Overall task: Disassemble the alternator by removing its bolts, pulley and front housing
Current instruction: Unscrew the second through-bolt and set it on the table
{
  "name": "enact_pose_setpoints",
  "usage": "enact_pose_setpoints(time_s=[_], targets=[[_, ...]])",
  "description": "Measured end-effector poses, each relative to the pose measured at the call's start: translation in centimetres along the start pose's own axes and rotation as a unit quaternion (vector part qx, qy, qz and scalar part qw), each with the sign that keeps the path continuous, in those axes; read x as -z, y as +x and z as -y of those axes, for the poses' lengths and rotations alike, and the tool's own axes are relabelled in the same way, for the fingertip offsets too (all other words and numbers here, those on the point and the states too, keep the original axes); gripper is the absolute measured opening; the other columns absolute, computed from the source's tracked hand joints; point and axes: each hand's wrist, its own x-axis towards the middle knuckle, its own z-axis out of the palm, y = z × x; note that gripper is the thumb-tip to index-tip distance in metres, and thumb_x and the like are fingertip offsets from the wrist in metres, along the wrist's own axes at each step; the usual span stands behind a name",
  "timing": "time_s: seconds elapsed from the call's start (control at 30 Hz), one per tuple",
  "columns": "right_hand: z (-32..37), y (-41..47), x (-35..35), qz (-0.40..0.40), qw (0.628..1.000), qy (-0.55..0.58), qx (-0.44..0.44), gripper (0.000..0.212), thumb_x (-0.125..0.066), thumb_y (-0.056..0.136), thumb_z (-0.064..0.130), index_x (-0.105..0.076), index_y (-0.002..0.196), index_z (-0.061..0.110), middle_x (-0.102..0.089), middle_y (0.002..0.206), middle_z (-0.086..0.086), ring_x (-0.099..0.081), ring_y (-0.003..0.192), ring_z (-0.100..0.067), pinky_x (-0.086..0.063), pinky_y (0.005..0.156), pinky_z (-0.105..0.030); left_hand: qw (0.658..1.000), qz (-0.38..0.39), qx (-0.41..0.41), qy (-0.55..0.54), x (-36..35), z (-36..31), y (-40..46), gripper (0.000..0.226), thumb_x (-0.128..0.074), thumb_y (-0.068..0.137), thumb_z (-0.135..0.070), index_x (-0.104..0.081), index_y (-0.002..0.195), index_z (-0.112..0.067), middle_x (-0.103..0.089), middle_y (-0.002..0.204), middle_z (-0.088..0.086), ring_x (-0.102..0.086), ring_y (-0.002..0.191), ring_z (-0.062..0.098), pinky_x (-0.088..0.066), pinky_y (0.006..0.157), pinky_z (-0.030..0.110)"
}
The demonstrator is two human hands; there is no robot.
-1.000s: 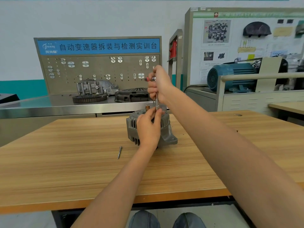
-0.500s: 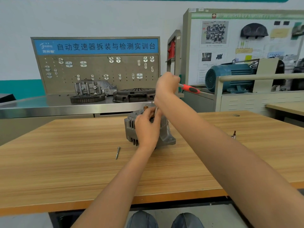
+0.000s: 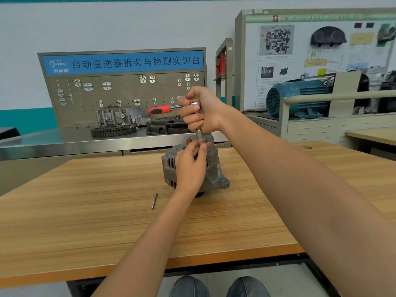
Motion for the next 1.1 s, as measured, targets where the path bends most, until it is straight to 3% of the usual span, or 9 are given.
enact_pose_setpoints(time_s=[0.1,0.23,0.33,0.43,0.57,0.67,0.8,0.9,1.1], targets=[[-0.3,0.0,0.3,-0.023,0.999,0.043,0.013,0.026,-0.032,0.084,0.020,-0.040,0.060,0.017,-0.033,0.041,0.009,-0.021,0.031,-0.005,-0.011,0.036,-0.016,1.000,0.013,0.000,-0.005,0.4,0.0,0.3,0.014,-0.049,0.098,-0.021,-0.058,0.095,-0.033,-0.070,0.094,-0.009,-0.057,0.080,-0.010,-0.039,0.070,0.002],[-0.8,-0.6,-0.6,-0.163,0.980,0.090,0.074,0.027,-0.029,0.093,0.021,-0.039,0.068,0.016,-0.036,0.047,0.007,-0.021,0.033,-0.006,-0.013,0.036,-0.018,1.000,0.002,0.013,0.002,0.3,-0.3,0.3,0.012,-0.054,0.095,-0.019,-0.066,0.098,-0.021,-0.071,0.092,-0.005,-0.060,0.082,-0.005,-0.044,0.076,0.011],[-2.4,0.0,-3.5,-0.428,0.880,-0.027,0.203,0.028,-0.026,0.100,0.022,-0.038,0.075,0.015,-0.037,0.059,0.003,-0.030,0.048,-0.010,-0.025,0.046,-0.024,0.998,-0.051,0.034,0.010,0.1,-0.5,0.4,0.028,-0.054,0.089,0.000,-0.058,0.066,-0.016,-0.059,0.058,-0.016,-0.051,0.057,-0.008,-0.036,0.053,0.002],[-3.8,0.9,-4.8,-0.511,0.801,-0.053,0.307,0.019,-0.024,0.102,0.020,-0.037,0.090,0.012,-0.043,0.069,-0.002,-0.038,0.054,-0.012,-0.032,0.052,-0.028,0.992,-0.070,0.060,0.083,0.1,-0.4,0.8,0.040,-0.045,0.086,0.008,-0.036,0.054,-0.015,-0.039,0.050,-0.005,-0.034,0.049,0.005,-0.029,0.038,0.009],[-2.8,1.3,-4.1,-0.470,0.845,-0.022,0.253,0.028,-0.024,0.101,0.020,-0.033,0.075,0.014,-0.034,0.061,0.001,-0.030,0.051,-0.012,-0.025,0.051,-0.026,0.997,-0.042,0.045,0.043,0.2,-0.8,0.6,0.039,-0.049,0.087,0.001,-0.040,0.055,-0.020,-0.046,0.039,-0.012,-0.043,0.042,-0.003,-0.028,0.040,0.010],[-2.2,1.7,-3.7,-0.429,0.880,-0.016,0.206,0.031,-0.029,0.099,0.019,-0.035,0.068,0.015,-0.035,0.061,0.000,-0.029,0.053,-0.013,-0.024,0.051,-0.026,0.999,0.022,0.040,0.004,1.0,-0.9,0.4,0.025,-0.048,0.096,-0.017,-0.060,0.075,-0.027,-0.064,0.069,-0.013,-0.053,0.062,-0.004,-0.040,0.059,0.018],[-1.5,1.2,-2.6,-0.343,0.929,-0.019,0.134,0.027,-0.032,0.094,0.019,-0.038,0.068,0.015,-0.035,0.055,0.002,-0.024,0.040,-0.010,-0.021,0.038,-0.023,0.994,0.092,0.050,0.014,2.3,-0.9,1.1,0.020,-0.045,0.099,-0.023,-0.064,0.105,-0.028,-0.066,0.097,-0.020,-0.056,0.085,-0.017,-0.041,0.070,0.003],[-0.6,0.4,-1.2,-0.219,0.974,-0.003,0.060,0.022,-0.028,0.087,0.014,-0.035,0.067,0.017,-0.030,0.042,0.007,-0.017,0.031,-0.007,-0.013,0.033,-0.016,0.989,0.107,0.099,-0.014,2.6,-1.7,1.7,0.026,-0.051,0.097,-0.016,-0.063,0.120,-0.015,-0.068,0.111,-0.006,-0.060,0.103,0.001,-0.044,0.086,0.014],[-0.1,0.1,0.0,-0.071,0.997,0.018,0.002,0.021,-0.029,0.082,0.016,-0.036,0.063,0.018,-0.028,0.040,0.008,-0.018,0.030,-0.007,-0.014,0.034,-0.015,0.982,0.138,0.123,-0.025,3.3,-3.0,3.0,0.021,-0.055,0.093,-0.006,-0.064,0.111,-0.009,-0.069,0.107,0.003,-0.065,0.090,0.006,-0.046,0.076,0.009]])
